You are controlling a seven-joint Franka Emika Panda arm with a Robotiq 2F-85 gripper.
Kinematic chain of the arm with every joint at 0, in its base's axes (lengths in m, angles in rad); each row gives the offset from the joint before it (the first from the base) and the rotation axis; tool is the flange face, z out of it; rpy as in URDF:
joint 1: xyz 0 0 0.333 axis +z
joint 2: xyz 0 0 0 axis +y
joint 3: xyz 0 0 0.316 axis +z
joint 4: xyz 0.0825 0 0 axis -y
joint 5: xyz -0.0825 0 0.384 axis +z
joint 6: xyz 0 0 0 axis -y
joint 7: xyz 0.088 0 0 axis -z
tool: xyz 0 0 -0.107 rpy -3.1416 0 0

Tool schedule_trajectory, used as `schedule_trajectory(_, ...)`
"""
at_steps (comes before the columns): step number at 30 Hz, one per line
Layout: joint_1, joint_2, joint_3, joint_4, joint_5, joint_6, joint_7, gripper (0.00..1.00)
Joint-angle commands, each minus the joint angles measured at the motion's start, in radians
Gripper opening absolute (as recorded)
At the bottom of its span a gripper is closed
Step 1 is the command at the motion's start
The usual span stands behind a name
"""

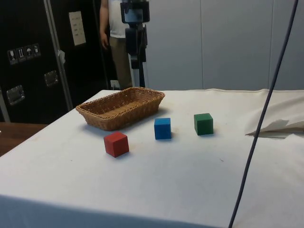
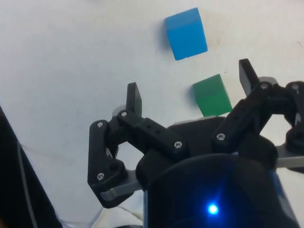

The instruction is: Pick up the blue cube and place it into the basket.

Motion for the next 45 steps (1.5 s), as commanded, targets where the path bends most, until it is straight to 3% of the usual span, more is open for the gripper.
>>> schedule_trajectory(1,-0.001,-0.004,-0.002,-0.017,0.005,0.025,-0.016,1.00)
schedule_trajectory(5,-0.001,-0.001,-0.005,-0.025,0.001,0.026,-0.017,1.00)
schedule_trajectory(12,-0.002,-0.022,-0.016,-0.100,0.001,0.092,-0.034,1.00)
schedule_trajectory(13,-0.001,-0.017,-0.015,-0.087,0.001,0.074,-0.029,1.00)
schedule_trajectory(20,-0.002,-0.020,-0.025,-0.164,0.002,0.167,-0.049,1.00)
schedule_trajectory(22,-0.001,-0.019,-0.025,-0.166,0.001,0.161,-0.047,1.00)
schedule_trajectory(23,-0.001,-0.016,-0.027,-0.186,0.001,0.196,-0.056,1.00)
schedule_trajectory(30,-0.001,0.000,-0.026,-0.227,-0.001,0.266,-0.086,1.00)
schedule_trajectory(31,-0.001,-0.001,-0.027,-0.224,0.001,0.253,-0.084,1.00)
schedule_trajectory(38,0.000,0.036,-0.026,-0.261,0.005,0.352,-0.127,1.00)
schedule_trajectory(40,-0.001,0.033,-0.027,-0.257,0.001,0.334,-0.120,1.00)
schedule_trajectory(41,0.000,0.039,-0.025,-0.263,0.005,0.359,-0.130,1.00)
schedule_trajectory(45,-0.001,0.043,-0.026,-0.262,0.004,0.359,-0.131,1.00)
